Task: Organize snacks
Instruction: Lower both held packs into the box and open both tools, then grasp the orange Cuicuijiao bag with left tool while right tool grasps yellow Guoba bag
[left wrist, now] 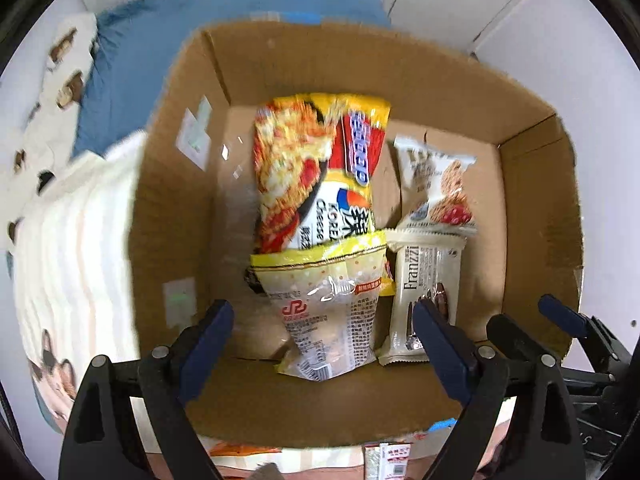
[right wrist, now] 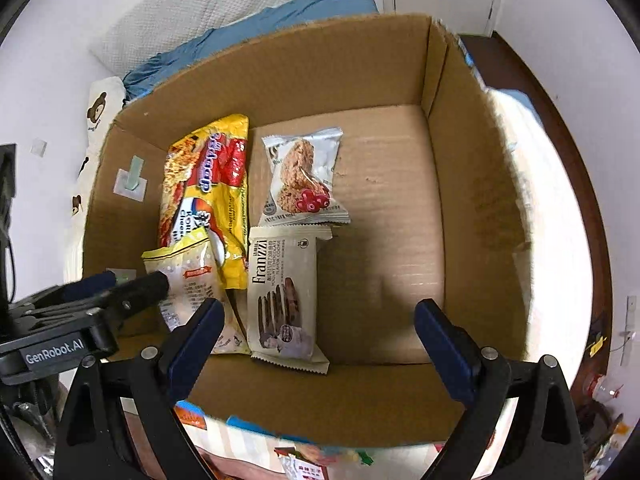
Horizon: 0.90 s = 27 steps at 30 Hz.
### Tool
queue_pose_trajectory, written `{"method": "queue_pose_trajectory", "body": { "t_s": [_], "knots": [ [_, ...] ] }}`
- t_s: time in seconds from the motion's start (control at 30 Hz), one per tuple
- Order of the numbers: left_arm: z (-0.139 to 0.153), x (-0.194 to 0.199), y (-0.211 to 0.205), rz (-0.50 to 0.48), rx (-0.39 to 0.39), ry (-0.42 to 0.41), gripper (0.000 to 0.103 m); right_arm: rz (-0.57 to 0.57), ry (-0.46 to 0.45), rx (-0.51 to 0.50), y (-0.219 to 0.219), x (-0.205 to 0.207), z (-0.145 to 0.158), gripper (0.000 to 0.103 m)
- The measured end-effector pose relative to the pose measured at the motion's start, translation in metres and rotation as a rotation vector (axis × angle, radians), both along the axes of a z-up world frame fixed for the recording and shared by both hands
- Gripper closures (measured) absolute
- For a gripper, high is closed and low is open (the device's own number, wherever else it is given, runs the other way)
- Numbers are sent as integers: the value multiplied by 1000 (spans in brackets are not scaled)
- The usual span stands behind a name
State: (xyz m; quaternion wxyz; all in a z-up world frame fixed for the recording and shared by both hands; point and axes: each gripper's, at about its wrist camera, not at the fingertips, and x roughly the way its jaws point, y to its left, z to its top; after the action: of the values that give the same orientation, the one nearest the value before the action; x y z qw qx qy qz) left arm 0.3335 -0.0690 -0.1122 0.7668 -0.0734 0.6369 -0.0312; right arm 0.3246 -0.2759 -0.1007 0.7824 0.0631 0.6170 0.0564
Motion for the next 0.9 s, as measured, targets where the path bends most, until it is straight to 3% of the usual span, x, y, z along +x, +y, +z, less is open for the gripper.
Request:
{"method": "queue_pose_trajectory", "body": {
  "t_s": [0.3, 0.5, 0.7, 0.9],
  "knots": [
    [59, -57, 3, 12, 16, -200, 11, 6, -138, -3, -6, -49, 53, 5],
    [76, -120, 6, -7, 12, -247, 11, 0, -150, 70, -13, -113, 62, 5],
    [35, -210, 4, -50, 72, -179, 11, -33, -16, 165, -26, -201, 23, 5],
    [-44, -291, -10, -268, 283, -19, 11, -117, 173, 233, -51, -286, -37, 5]
  ]
}}
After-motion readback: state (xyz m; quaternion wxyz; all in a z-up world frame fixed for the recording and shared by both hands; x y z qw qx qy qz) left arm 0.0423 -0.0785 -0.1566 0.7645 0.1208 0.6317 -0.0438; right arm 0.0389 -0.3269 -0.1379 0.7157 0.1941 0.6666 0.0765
